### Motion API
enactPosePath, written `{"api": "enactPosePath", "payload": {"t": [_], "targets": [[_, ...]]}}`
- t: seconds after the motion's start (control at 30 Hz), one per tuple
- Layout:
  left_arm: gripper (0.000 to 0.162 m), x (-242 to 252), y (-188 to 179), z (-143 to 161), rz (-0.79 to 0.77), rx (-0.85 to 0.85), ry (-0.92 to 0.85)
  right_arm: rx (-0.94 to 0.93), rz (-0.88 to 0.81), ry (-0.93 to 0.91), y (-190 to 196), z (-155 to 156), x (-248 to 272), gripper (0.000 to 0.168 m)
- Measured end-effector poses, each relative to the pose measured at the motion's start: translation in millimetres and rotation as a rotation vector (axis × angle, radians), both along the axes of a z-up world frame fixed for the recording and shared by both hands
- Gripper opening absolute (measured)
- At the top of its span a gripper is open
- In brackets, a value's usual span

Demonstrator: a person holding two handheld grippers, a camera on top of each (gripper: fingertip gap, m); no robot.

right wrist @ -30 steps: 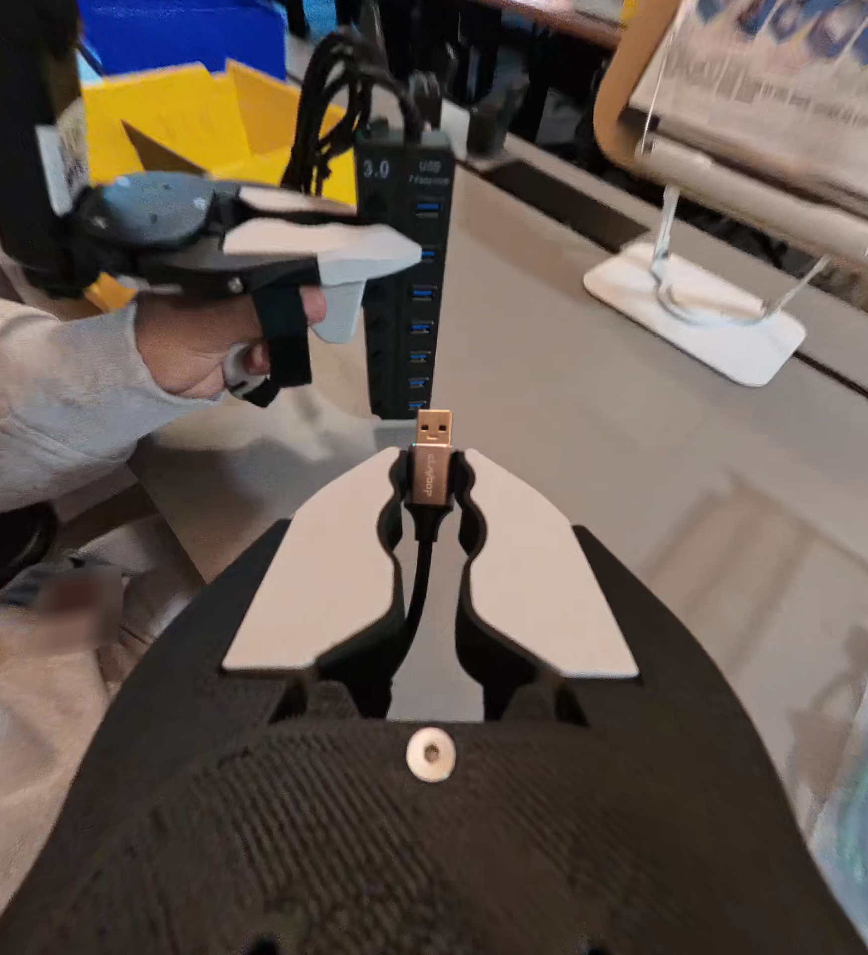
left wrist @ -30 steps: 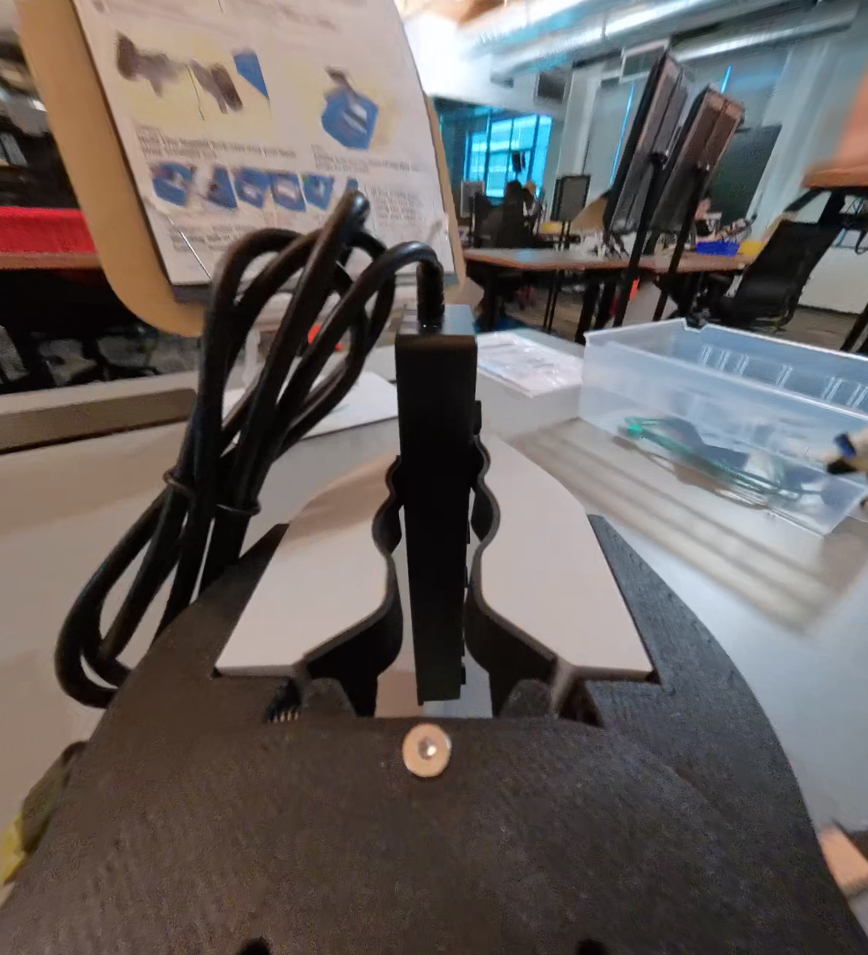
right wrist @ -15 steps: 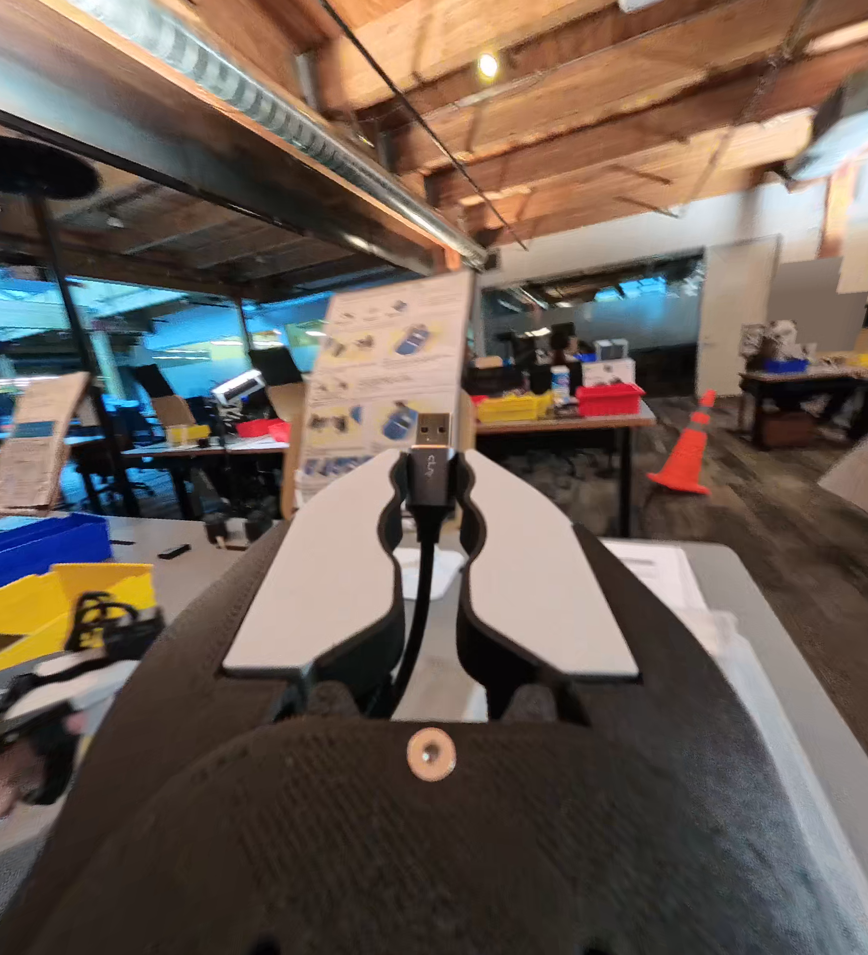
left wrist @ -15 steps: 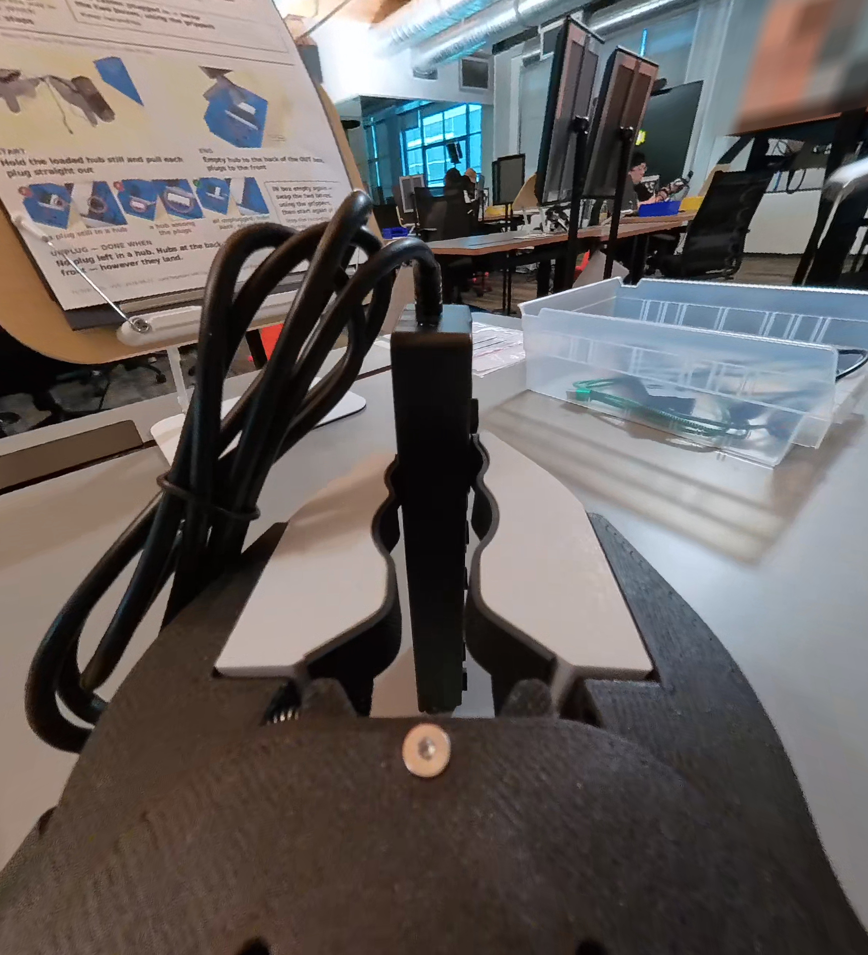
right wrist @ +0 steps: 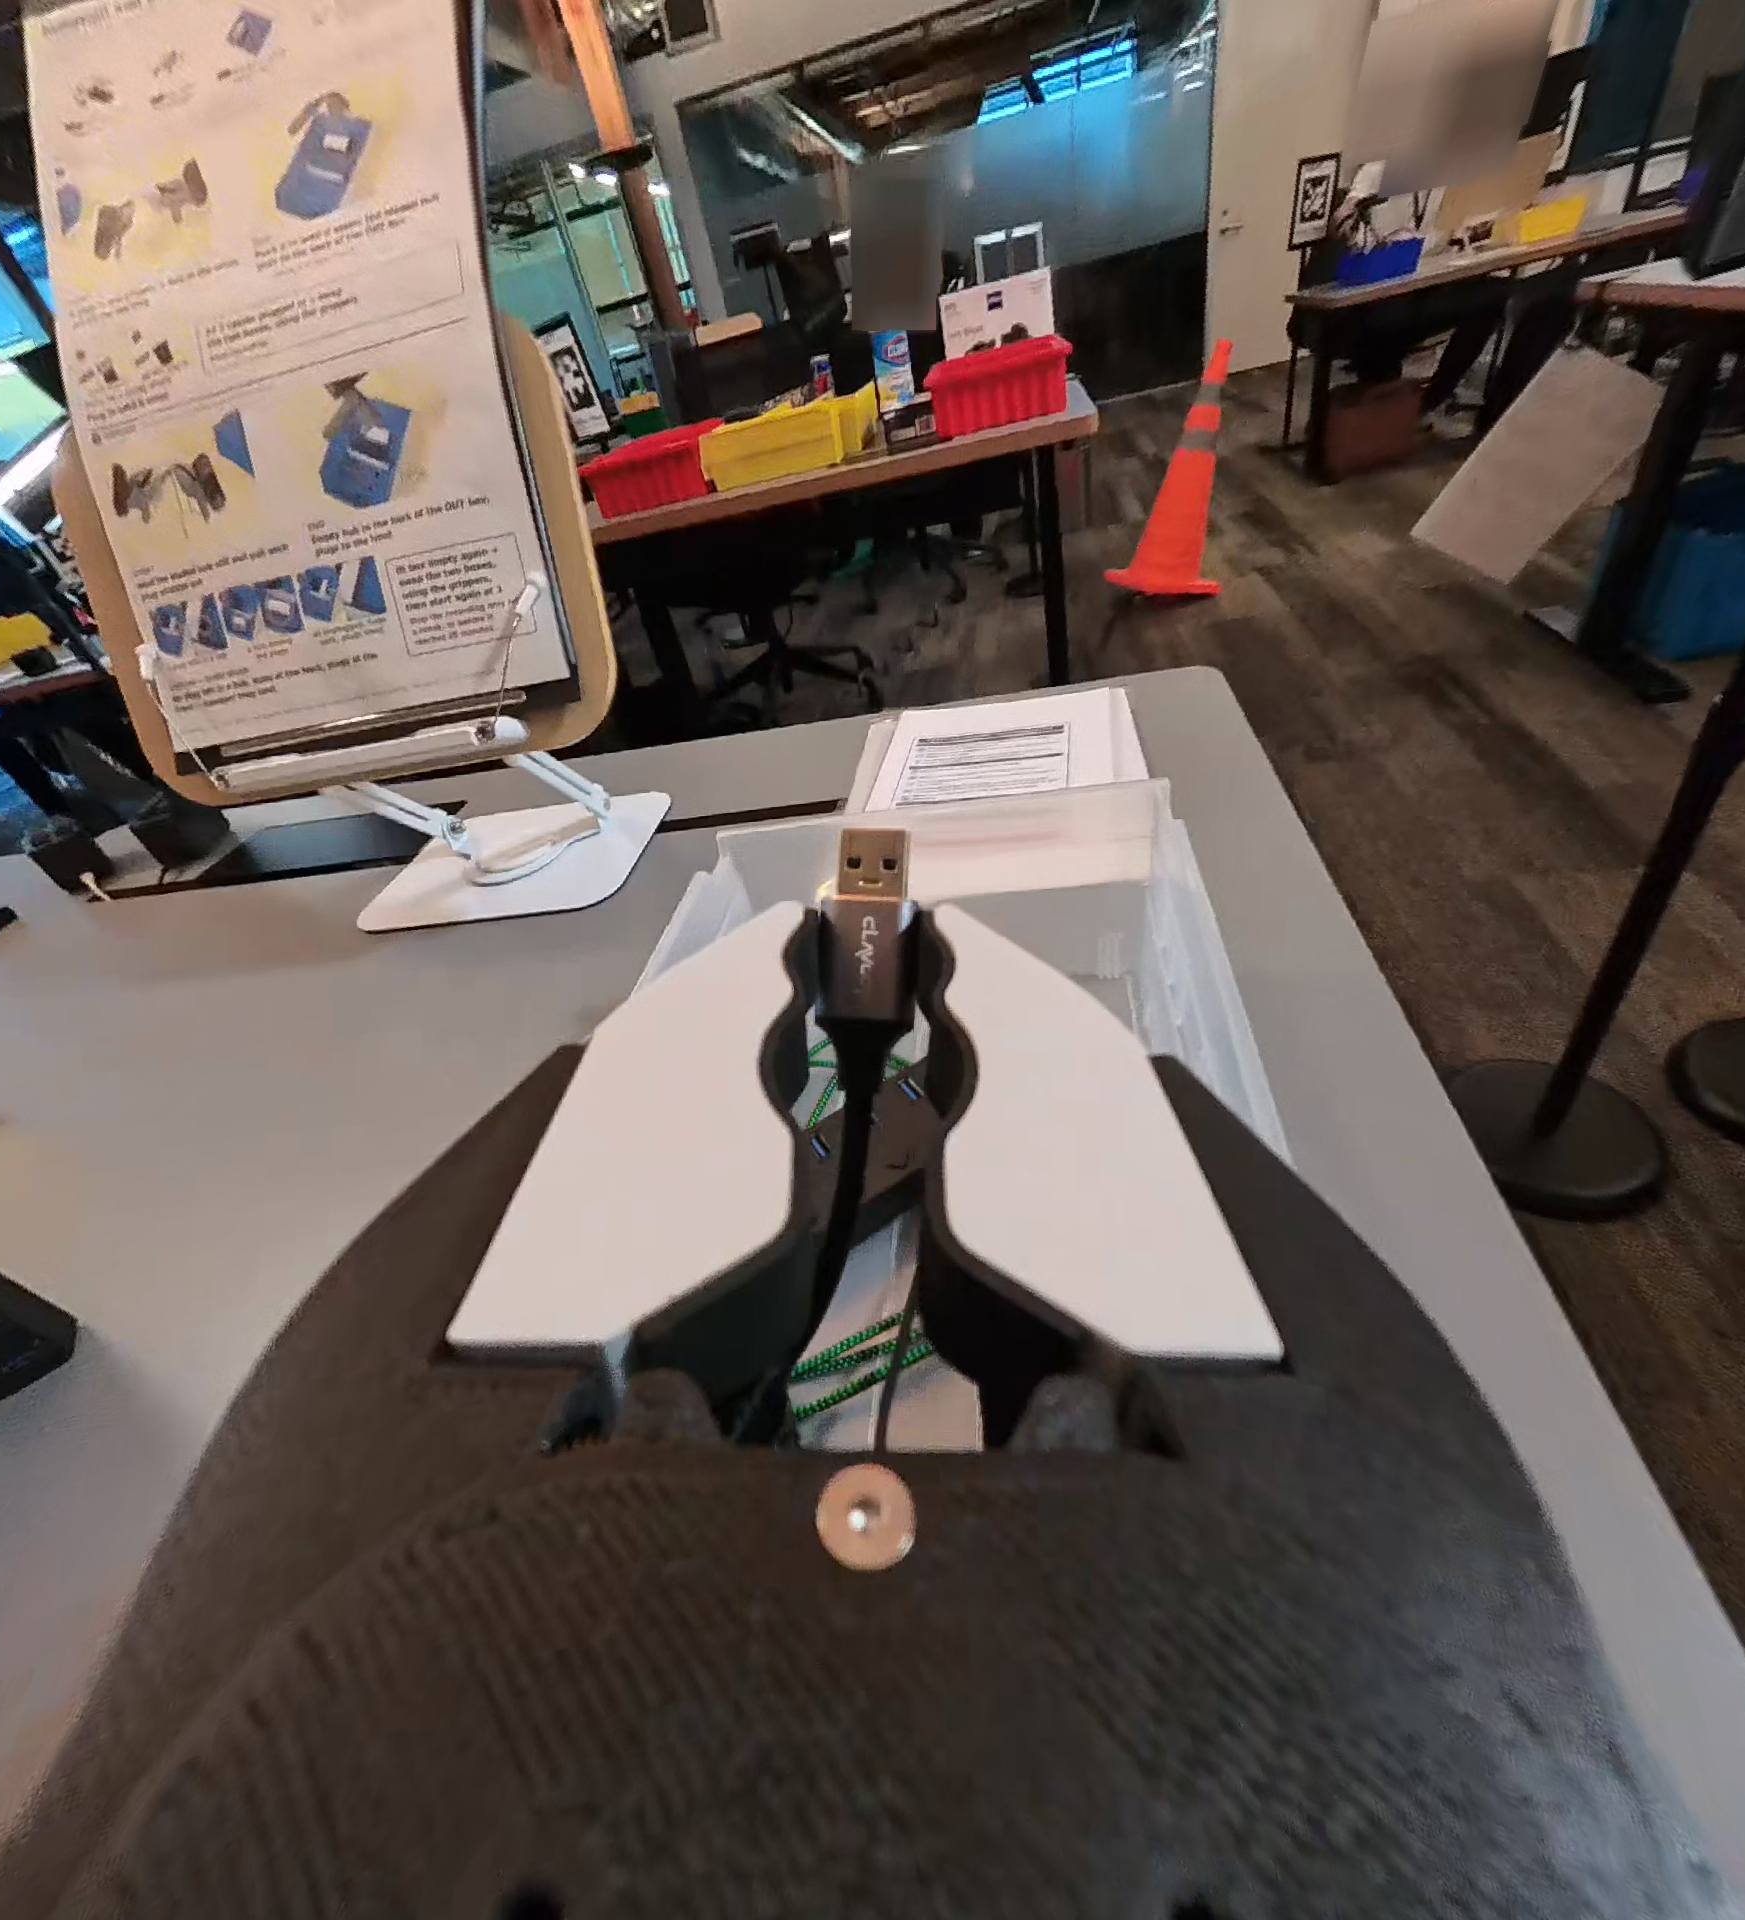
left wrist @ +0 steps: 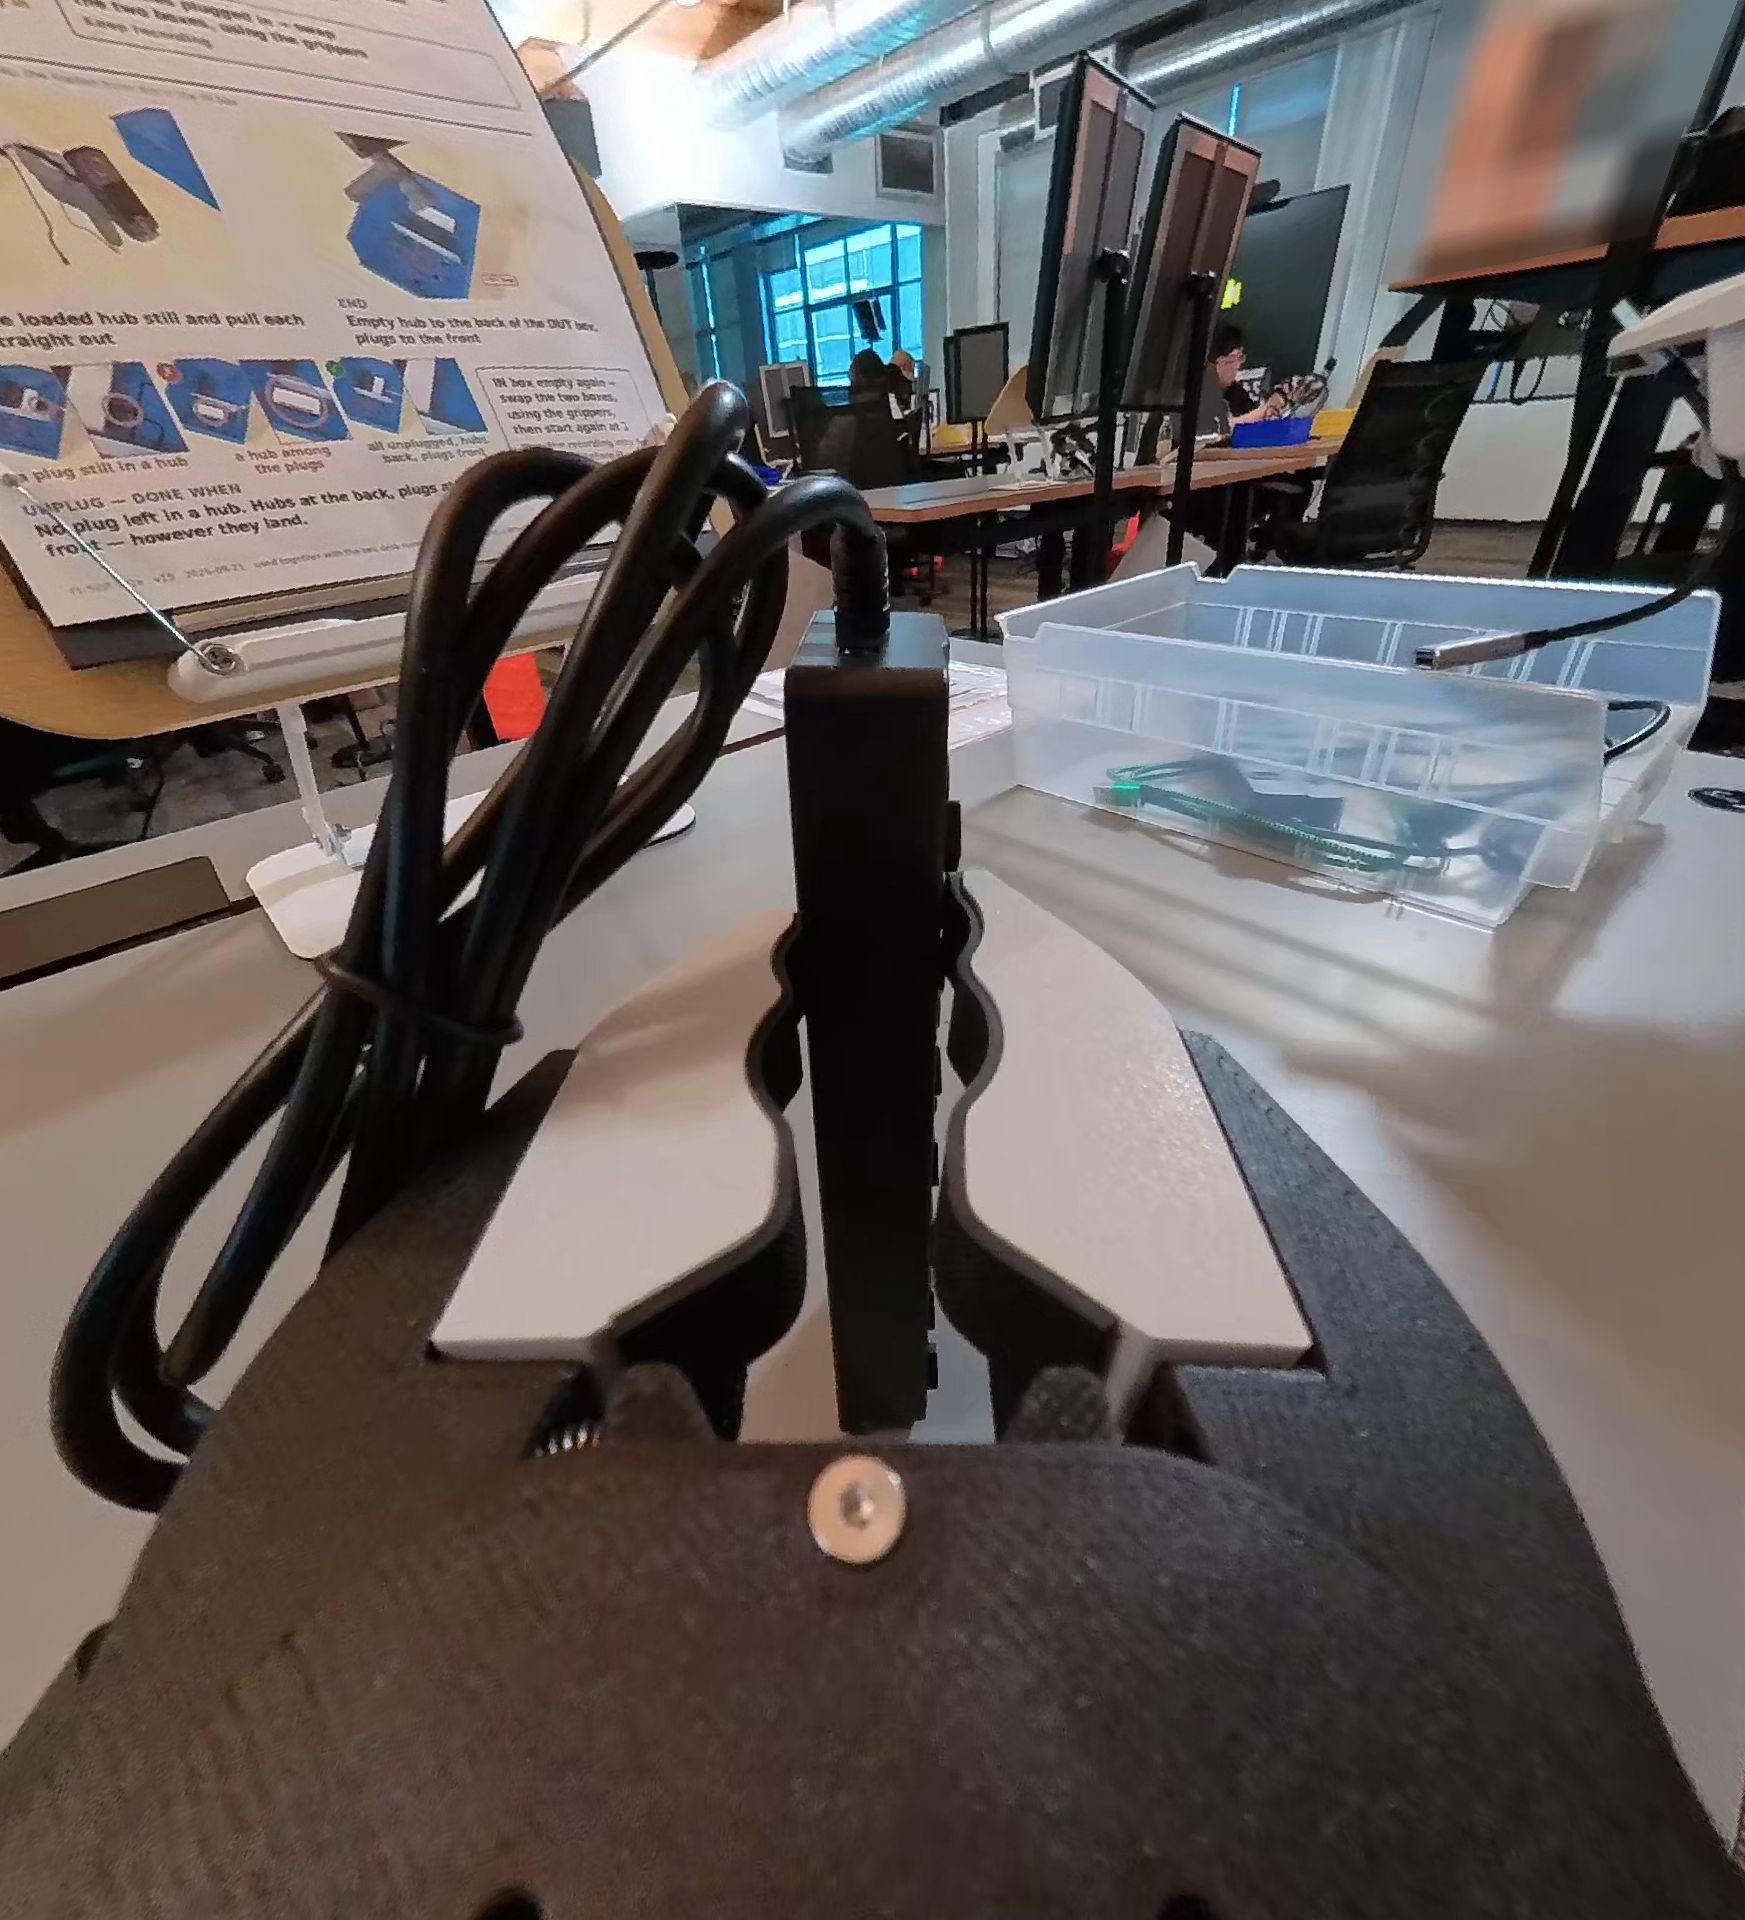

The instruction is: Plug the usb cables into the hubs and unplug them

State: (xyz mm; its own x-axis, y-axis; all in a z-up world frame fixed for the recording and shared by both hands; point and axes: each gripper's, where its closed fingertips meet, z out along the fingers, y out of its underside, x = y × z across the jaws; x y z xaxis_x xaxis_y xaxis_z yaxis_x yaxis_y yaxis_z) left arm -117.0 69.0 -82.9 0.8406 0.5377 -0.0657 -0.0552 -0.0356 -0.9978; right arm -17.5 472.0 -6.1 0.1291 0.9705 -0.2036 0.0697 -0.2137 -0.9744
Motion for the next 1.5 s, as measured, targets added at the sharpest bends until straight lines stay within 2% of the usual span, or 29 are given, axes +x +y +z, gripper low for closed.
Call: {"api": "enactPosePath", "payload": {"t": [0.07,0.2,0.33,0.43,0.53,0.8,1.03,1.17,1.3,1.4,1.5], "targets": [[0.028,-1.0,-0.6,0.1,0.004,0.004,-0.005,-0.012,-0.031,-0.028,8.8,-8.0,1.6,0.018],[0.028,-0.5,-0.1,0.0,0.006,0.001,-0.003,0.037,-0.085,-0.220,24.5,-55.5,-3.3,0.018],[0.028,-0.2,0.2,0.1,0.007,0.000,0.000,0.094,-0.080,-0.298,24.5,-75.9,-11.2,0.019],[0.028,-0.7,0.0,0.3,0.006,0.004,-0.004,0.137,-0.097,-0.364,27.1,-85.6,-11.8,0.039],[0.028,-0.5,-0.1,0.3,0.005,0.004,-0.004,0.197,-0.129,-0.360,29.6,-79.9,-10.5,0.045],[0.028,0.4,0.0,0.4,0.002,0.003,-0.003,0.251,-0.104,-0.360,17.3,-67.1,-13.2,0.044],[0.028,1.6,0.7,0.5,-0.003,0.004,-0.001,0.252,-0.053,-0.263,-2.4,-40.7,-16.1,0.041],[0.028,2.5,1.2,0.6,-0.009,0.004,-0.001,0.285,0.016,-0.168,-29.3,-14.1,-18.8,0.039],[0.028,7.5,4.1,2.5,-0.044,0.019,-0.020,0.357,0.129,-0.087,-73.8,12.5,-22.5,0.038],[0.028,14.6,6.9,9.7,-0.084,0.058,-0.050,0.411,0.275,-0.032,-123.8,25.1,-24.4,0.039],[0.027,23.8,11.3,16.8,-0.153,0.117,-0.125,0.393,0.507,0.030,-194.0,20.6,-24.4,0.041]]}}
